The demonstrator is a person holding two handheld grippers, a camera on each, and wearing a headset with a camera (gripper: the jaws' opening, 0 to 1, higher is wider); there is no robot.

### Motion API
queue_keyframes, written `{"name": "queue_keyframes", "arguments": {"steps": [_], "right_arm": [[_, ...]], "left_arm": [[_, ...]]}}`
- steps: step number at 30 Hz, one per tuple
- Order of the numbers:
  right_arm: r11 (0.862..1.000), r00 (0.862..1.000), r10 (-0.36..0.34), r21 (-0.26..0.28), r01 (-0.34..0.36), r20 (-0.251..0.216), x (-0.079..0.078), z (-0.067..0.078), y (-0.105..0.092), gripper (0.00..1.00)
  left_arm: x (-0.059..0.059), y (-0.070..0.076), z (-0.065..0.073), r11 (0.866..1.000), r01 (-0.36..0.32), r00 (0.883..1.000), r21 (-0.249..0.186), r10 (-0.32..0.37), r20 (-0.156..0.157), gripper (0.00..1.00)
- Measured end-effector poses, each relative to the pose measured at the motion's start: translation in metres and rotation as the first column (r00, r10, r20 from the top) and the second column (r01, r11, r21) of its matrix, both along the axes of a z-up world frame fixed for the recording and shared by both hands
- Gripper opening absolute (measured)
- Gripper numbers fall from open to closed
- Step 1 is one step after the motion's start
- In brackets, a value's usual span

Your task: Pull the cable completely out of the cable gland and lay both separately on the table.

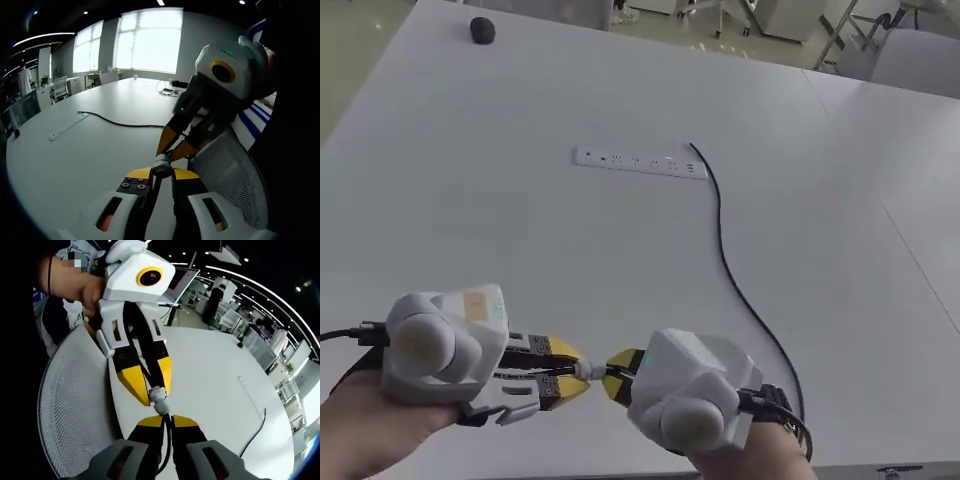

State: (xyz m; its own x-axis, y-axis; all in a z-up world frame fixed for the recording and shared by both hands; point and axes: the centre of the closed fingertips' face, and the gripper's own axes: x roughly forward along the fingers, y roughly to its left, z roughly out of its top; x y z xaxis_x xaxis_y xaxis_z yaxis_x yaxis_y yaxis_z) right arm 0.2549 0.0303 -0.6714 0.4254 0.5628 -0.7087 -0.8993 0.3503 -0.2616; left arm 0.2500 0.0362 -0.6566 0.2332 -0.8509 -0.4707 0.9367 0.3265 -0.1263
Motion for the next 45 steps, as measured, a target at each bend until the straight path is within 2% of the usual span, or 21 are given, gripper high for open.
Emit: {"name": "queue_keyframes", "arguments": {"steps": [5, 9, 15, 19, 24, 28, 32, 34, 37, 39, 42, 45], "right_arm": [[0.998, 0.999, -0.045, 0.045, 0.046, -0.023, 0.003, 0.003, -0.001, 0.0], [0.997, 0.997, -0.066, 0.041, 0.067, -0.037, 0.006, 0.0, -0.005, 0.0], [0.991, 0.989, -0.12, 0.056, 0.125, -0.086, 0.011, -0.004, -0.015, 0.0], [0.968, 0.961, -0.212, 0.095, 0.231, -0.177, 0.011, -0.009, -0.024, 0.0], [0.96, 0.95, -0.243, 0.092, 0.264, -0.197, 0.014, -0.013, -0.034, 0.0], [0.939, 0.922, -0.298, 0.098, 0.33, -0.245, 0.016, -0.021, -0.043, 0.0], [0.911, 0.886, -0.351, 0.107, 0.397, -0.303, 0.016, -0.029, -0.05, 0.0], [0.904, 0.875, -0.365, 0.106, 0.415, -0.318, 0.017, -0.032, -0.053, 0.0], [0.897, 0.867, -0.375, 0.106, 0.428, -0.328, 0.016, -0.033, -0.054, 0.0], [0.895, 0.865, -0.376, 0.11, 0.431, -0.332, 0.015, -0.034, -0.054, 0.0], [0.907, 0.879, -0.357, 0.106, 0.407, -0.314, 0.014, -0.033, -0.052, 0.0], [0.908, 0.88, -0.352, 0.112, 0.404, -0.317, 0.014, -0.032, -0.053, 0.0]], "left_arm": [[0.001, 0.001, 0.003, 1.0, 0.001, 1.0, -0.005, -0.001, 0.014, 0.15], [0.003, 0.001, 0.003, 1.0, -0.001, 1.0, 0.0, 0.001, 0.022, 0.15], [0.005, 0.001, 0.004, 1.0, -0.004, 1.0, -0.004, 0.004, 0.025, 0.15], [0.005, 0.001, 0.006, 1.0, -0.006, 0.999, -0.008, 0.006, 0.031, 0.15], [0.004, 0.001, 0.007, 1.0, -0.013, 0.999, -0.014, 0.013, 0.033, 0.15], [0.003, 0.001, 0.007, 1.0, -0.016, 0.999, -0.014, 0.017, 0.034, 0.15], [0.003, 0.001, 0.007, 1.0, -0.017, 0.999, -0.012, 0.017, 0.036, 0.15], [0.003, 0.001, 0.007, 1.0, -0.018, 0.999, -0.013, 0.018, 0.035, 0.15], [0.003, 0.001, 0.007, 1.0, -0.018, 0.999, -0.013, 0.018, 0.035, 0.15], [0.003, 0.001, 0.007, 1.0, -0.016, 0.999, -0.011, 0.017, 0.036, 0.15], [0.003, 0.001, 0.007, 1.0, -0.018, 0.999, -0.009, 0.018, 0.035, 0.15], [0.003, 0.002, 0.006, 1.0, -0.021, 0.999, -0.012, 0.021, 0.025, 0.15]]}}
